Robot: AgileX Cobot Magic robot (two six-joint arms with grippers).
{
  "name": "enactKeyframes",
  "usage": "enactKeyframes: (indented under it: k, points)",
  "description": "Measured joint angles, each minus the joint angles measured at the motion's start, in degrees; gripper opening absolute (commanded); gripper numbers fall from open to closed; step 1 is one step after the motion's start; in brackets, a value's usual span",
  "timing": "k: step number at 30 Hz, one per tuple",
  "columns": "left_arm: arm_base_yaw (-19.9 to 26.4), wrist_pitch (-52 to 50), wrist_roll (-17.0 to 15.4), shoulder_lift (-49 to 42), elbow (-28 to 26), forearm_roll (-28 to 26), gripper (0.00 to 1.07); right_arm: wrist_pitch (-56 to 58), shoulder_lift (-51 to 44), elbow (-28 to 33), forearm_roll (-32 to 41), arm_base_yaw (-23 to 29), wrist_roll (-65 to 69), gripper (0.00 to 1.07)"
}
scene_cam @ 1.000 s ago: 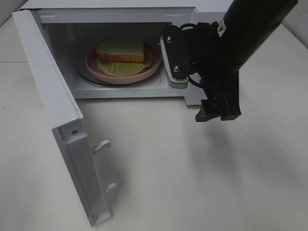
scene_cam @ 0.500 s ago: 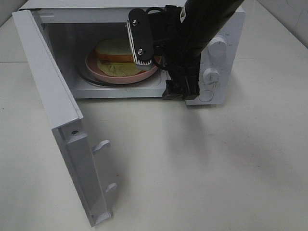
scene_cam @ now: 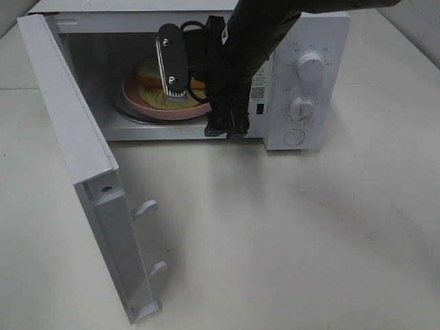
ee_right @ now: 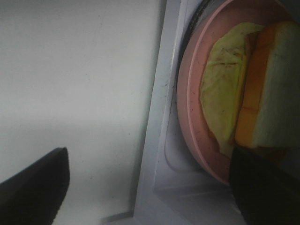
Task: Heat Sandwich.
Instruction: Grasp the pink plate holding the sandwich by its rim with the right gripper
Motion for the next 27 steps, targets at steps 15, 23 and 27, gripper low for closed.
enactKeyframes:
  k: [15, 23, 27]
  points:
    - [0.0, 0.0, 0.0, 0.0, 0.0, 0.0, 0.98, -1.7, 12.4, -10.9, 0.0, -0.4, 0.2, 0.85]
    - [0.0, 0.0, 0.0, 0.0, 0.0, 0.0, 0.98, -1.1, 18.4, -18.1, 0.0, -0.9, 1.3, 0.83]
    - [0.0, 0.0, 0.0, 0.0, 0.0, 0.0, 0.98, 0.5, 21.1, -21.1, 0.0, -0.9, 1.7, 0.81]
